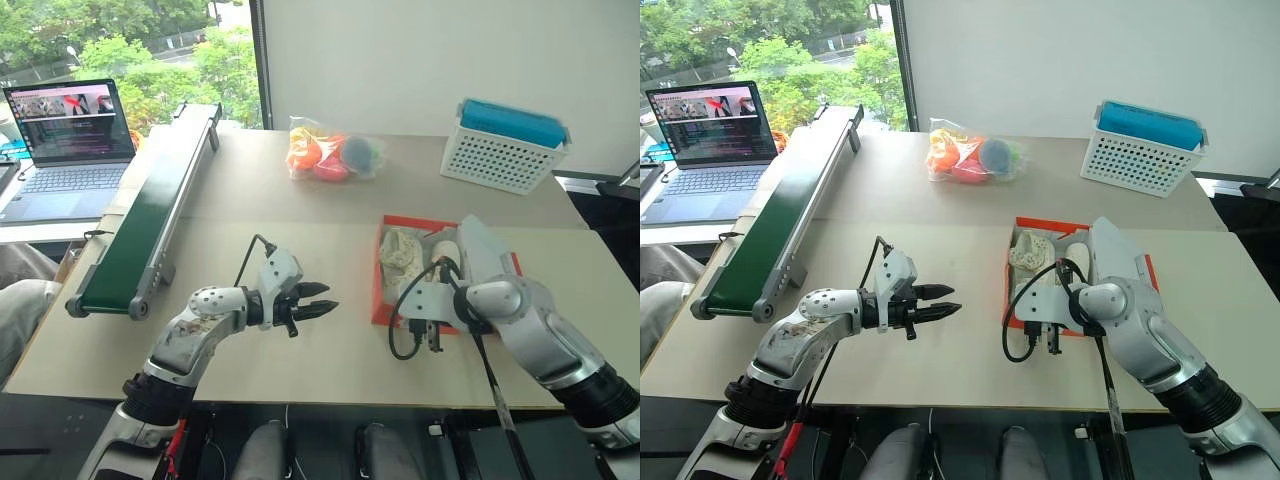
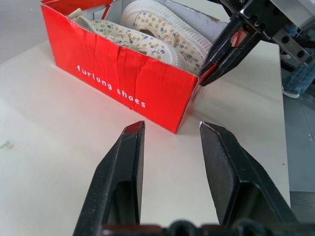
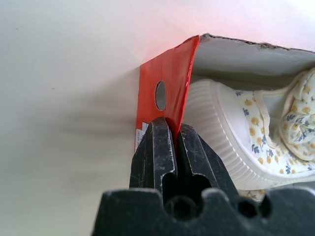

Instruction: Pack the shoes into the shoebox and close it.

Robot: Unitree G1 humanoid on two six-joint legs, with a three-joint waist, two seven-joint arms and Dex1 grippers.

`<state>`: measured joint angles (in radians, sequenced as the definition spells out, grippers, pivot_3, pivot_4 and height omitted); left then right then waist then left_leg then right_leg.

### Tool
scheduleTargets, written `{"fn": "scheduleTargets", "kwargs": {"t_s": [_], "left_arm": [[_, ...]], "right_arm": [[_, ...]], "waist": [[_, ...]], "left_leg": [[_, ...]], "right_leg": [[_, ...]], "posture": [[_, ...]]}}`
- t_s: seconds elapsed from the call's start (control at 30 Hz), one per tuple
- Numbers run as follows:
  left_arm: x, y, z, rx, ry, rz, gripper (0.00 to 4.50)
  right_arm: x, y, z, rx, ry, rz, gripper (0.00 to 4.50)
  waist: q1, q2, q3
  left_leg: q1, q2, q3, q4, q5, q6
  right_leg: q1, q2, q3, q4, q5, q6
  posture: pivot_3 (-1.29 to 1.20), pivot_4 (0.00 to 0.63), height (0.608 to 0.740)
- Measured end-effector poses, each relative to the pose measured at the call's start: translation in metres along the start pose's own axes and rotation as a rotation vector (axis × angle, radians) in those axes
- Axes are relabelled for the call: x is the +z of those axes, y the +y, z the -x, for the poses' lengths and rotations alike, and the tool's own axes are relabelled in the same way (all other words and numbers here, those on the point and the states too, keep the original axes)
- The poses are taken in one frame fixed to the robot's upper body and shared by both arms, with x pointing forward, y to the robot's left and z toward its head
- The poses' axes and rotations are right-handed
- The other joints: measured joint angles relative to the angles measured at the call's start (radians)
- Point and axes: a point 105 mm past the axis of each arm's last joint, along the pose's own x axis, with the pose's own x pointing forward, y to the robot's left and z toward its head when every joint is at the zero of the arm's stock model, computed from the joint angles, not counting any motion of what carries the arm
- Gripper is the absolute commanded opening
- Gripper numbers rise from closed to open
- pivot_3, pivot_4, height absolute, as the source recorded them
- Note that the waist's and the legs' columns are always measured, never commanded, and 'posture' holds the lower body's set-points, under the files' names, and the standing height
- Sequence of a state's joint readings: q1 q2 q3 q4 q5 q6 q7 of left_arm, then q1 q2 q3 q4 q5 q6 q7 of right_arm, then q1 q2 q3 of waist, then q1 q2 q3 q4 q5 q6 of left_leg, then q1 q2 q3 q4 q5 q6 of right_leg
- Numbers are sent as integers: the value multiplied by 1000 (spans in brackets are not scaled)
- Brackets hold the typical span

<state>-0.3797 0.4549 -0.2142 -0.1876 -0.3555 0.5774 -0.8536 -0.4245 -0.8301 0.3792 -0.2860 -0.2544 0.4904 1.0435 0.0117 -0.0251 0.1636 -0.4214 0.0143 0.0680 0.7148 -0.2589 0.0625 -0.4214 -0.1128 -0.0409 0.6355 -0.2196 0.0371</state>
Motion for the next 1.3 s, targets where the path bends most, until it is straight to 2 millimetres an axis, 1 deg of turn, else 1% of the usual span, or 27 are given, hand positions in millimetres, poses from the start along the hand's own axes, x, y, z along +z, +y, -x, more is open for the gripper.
{"fn": "scheduleTargets", "kwargs": {"t_s": [0.07, 0.1, 0.13, 0.23, 0.3, 0.33, 0.4, 0.47, 0.5, 0.57, 0.67, 0.73, 0.8, 0.83, 0.87, 0.9, 0.93, 0.97, 1.0, 1.03, 1.1, 1.2, 1.3], "left_arm": [[0, 0, 0, 0, 0, 0, 1875], [0, 0, 0, 0, 0, 0, 1875], [0, 0, 0, -1, 0, 0, 1875], [0, 0, 0, -1, 0, 0, 1875], [0, 0, 0, -2, 0, 0, 1875], [0, 0, 0, -2, -1, 0, 1875], [0, 0, 0, -3, -1, 0, 1875], [0, -1, -1, -6, -1, -1, 1875], [0, -1, -1, -7, -2, -2, 1875], [1, -1, -1, -11, -1, -2, 1875], [1, -1, -1, -13, -1, -3, 1875], [0, 0, -1, -12, 0, -3, 1875], [1, 0, -1, -15, -1, -4, 1875], [1, 0, -1, -15, -1, -3, 1875], [0, 2, -1, -12, 2, 1, 1875], [-1, 2, -1, -11, 5, 5, 1875], [-2, 2, -1, -13, 6, 6, 1875], [-1, 2, -2, -16, 4, 6, 1875], [-1, 1, -2, -19, 3, 6, 1875], [-1, 1, -3, -21, 2, 7, 1875], [-2, 2, -3, -23, 7, 10, 1875], [-3, 2, -3, -24, 11, 7, 1875], [-1, 2, -3, -29, 10, 1, 1875]], "right_arm": [[1, -1, 0, -17, -12, -73, 67], [1, -2, 1, -28, -15, -110, 690], [0, -3, 3, -36, -12, -136, 757], [1, -9, 15, -77, -18, -216, 1790], [5, -12, 22, -101, -28, -247, 2586], [7, -12, 24, -106, -33, -258, 2819], [13, -15, 32, -137, -58, -301, 3656], [18, -20, 41, -165, -80, -355, 4173], [21, -21, 46, -168, -98, -406, 4273], [29, -25, 58, -176, -158, -518, 4273], [29, -25, 78, -182, -220, -717, 4273], [28, -22, 87, -180, -272, -821, 3713], [25, -12, 91, -178, -356, -924, 3066], [22, -5, 90, -167, -384, -970, 2845], [19, 5, 88, -145, -402, -1022, 2434], [16, 11, 86, -138, -412, -1053, 2170], [14, 16, 87, -146, -429, -1081, 1793], [12, 21, 87, -161, -453, -1117, 1400], [9, 24, 87, -183, -472, -1163, 1125], [4, 29, 84, -209, -493, -1235, 716], [-9, 42, 77, -249, -462, -1351, 66], [-31, 59, 71, -344, -355, -1478, 27], [-44, 73, 66, -407, -265, -1564, 27]], "waist": [[-1, 0, 0], [0, 0, 0], [0, 0, 0], [1, 0, 0], [1, 0, 0], [0, 0, 0], [0, 0, 0], [0, 0, 0], [0, 0, 0], [1, 0, 0], [4, 0, 0], [5, 0, 0], [7, 0, 0], [9, 0, 0], [9, 1, 0], [8, 1, 0], [6, 1, 0], [5, 1, 0], [4, 1, 0], [3, 2, 0], [1, 3, 0], [0, 3, 0], [0, 3, -1]], "left_leg": [[0, 0, 0, 0, 0, 0], [0, 0, 0, 0, 0, 0], [-1, -1, 0, 0, 0, 0], [-2, 0, 0, -1, 0, 0], [-2, -1, 0, 0, 0, 0], [-2, -1, 0, 0, 0, 0], [-1, 0, 0, 0, 0, 0], [-1, 0, 0, 0, 0, 0], [-2, 0, 0, 0, 0, 0], [-2, 0, -1, 0, 0, 0], [-2, -1, -1, 0, 0, 0], [-2, -1, -2, -1, 0, 0], [-2, -1, -3, -1, 0, 0], [-2, -1, -3, -1, 0, 0], [-2, -1, -2, -1, 0, 0], [-2, -1, -2, -1, 0, 0], [-2, -1, -2, -1, 0, 0], [-1, -1, -2, -1, 0, 0], [-1, -1, -2, -1, 0, 0], [-1, -1, -2, -2, 0, 0], [-1, -1, -2, -2, 0, 0], [-1, -2, -1, -2, 0, 0], [-1, -1, -1, -2, 0, 0]], "right_leg": [[-1, 0, 0, 3, 0, 0], [-2, -1, 0, 4, 0, 0], [-3, -1, 0, 5, 0, 0], [-4, -1, 0, 5, 0, 0], [-4, -1, 0, 5, 0, 0], [-3, -1, 0, 5, 0, 0], [-4, -1, 0, 5, 0, 0], [-4, -1, 0, 5, 0, 0], [-4, -1, 0, 5, 0, 0], [-4, -1, 0, 5, 0, 0], [-4, -2, -1, 5, 0, 0], [-3, -2, -1, 4, 0, 0], [-3, -2, -2, 4, 0, 0], [-3, -2, -2, 4, 0, 0], [-3, -2, -1, 4, 0, 0], [-4, -2, 0, 5, 0, 0], [-4, -2, 0, 5, 0, 0], [-3, -2, -1, 5, 0, 0], [-2, -1, 0, 5, 0, 0], [-3, -1, 0, 6, 0, 0], [-4, -1, 0, 6, 0, 0], [-4, -1, 1, 6, 0, 0], [-4, -1, 0, 6, -1, 0]], "posture": [[0, 150, 705], [0, 150, 705], [0, 150, 705], [0, 150, 705], [0, 150, 705], [0, 150, 705], [0, 150, 705], [0, 150, 705], [0, 150, 705], [0, 150, 705], [0, 150, 705], [0, 150, 705], [0, 150, 705], [0, 150, 705], [0, 150, 705], [0, 150, 705], [0, 150, 705], [0, 150, 705], [0, 150, 705], [0, 150, 705], [0, 150, 705], [0, 150, 705], [0, 150, 705]]}}
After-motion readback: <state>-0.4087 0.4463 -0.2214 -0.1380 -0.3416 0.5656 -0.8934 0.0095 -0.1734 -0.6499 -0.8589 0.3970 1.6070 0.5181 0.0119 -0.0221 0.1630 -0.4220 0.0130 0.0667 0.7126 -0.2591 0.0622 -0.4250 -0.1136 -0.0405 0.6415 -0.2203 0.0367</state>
